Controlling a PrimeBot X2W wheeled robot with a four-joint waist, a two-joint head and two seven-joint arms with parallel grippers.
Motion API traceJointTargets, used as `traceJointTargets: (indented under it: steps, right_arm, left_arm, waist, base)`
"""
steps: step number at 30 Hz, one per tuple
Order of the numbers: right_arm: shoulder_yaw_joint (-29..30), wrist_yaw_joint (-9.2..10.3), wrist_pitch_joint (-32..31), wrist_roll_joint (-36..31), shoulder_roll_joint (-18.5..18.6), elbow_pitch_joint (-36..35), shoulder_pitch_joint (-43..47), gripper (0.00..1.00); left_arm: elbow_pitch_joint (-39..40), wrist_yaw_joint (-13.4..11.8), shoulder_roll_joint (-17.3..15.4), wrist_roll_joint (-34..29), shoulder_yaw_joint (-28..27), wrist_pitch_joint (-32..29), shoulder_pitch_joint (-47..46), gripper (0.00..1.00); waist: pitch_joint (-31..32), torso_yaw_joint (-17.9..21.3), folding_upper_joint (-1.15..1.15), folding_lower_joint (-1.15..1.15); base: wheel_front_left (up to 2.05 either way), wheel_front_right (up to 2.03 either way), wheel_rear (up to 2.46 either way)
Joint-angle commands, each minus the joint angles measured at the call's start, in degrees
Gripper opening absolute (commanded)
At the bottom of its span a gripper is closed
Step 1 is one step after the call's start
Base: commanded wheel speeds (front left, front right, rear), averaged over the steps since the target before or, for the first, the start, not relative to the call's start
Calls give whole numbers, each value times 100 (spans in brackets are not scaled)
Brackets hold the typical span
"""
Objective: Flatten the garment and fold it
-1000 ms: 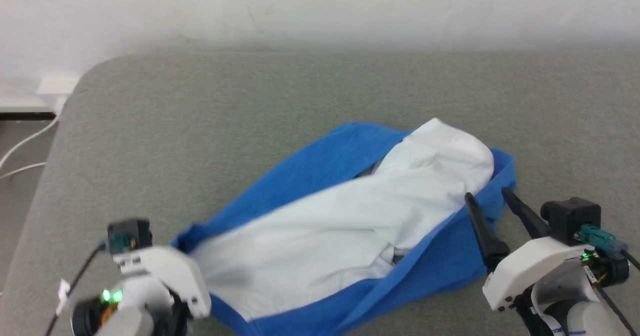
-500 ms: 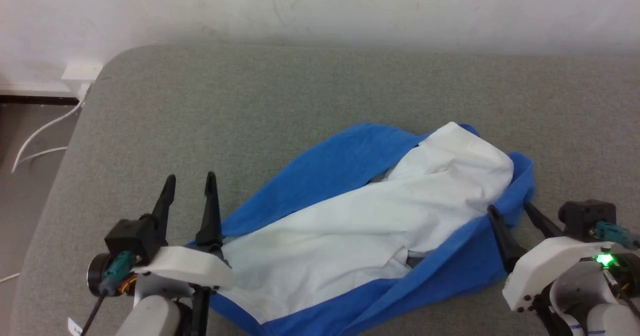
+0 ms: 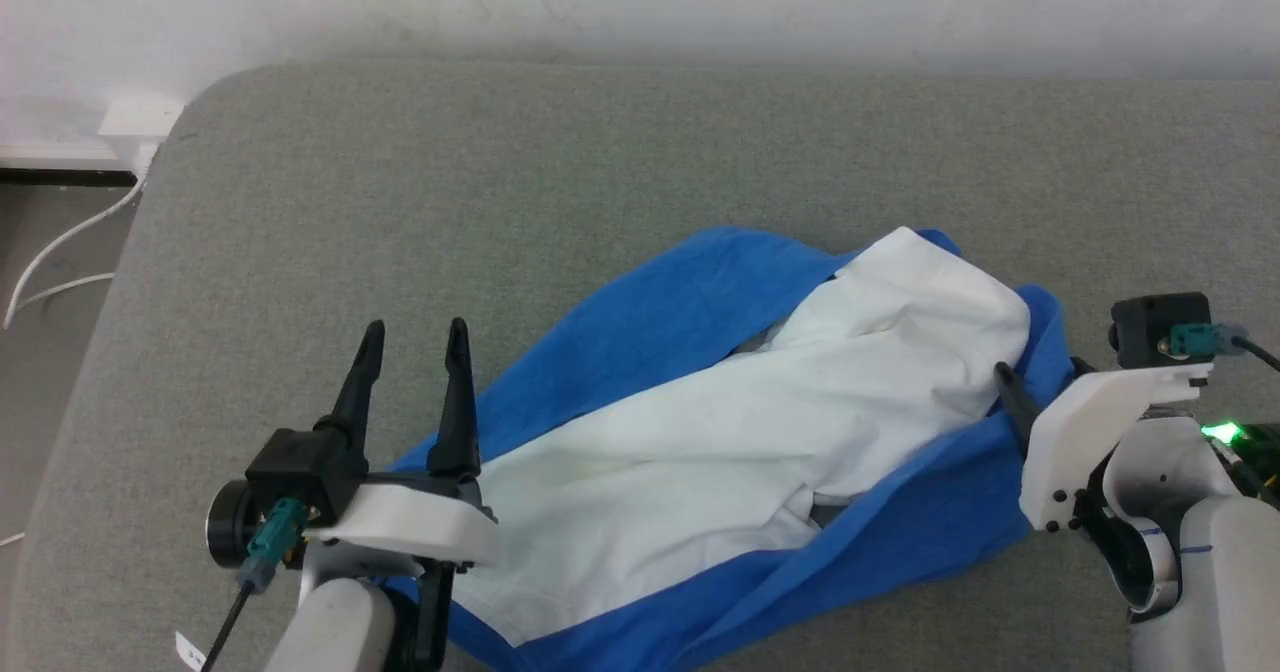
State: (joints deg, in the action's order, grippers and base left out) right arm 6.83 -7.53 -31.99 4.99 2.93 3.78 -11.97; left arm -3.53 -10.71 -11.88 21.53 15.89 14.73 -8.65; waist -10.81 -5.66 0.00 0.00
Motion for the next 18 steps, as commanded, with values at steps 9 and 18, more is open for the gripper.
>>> traceJointTargets:
  steps: [9, 18]
  right_arm:
    - [238, 4, 15, 7, -5, -160, -42, 0]
    - [1564, 4, 771, 90, -5, -347, 11, 0]
  left_arm:
    - [-324, 310, 309, -230, -279, 26, -2, 100]
    - [-481, 480, 426, -324, -420, 27, 46, 100]
  waist:
    - [163, 86, 0, 0]
    - [350, 163, 0, 0]
  base:
    - [0, 0, 0]
    - [0, 0, 0]
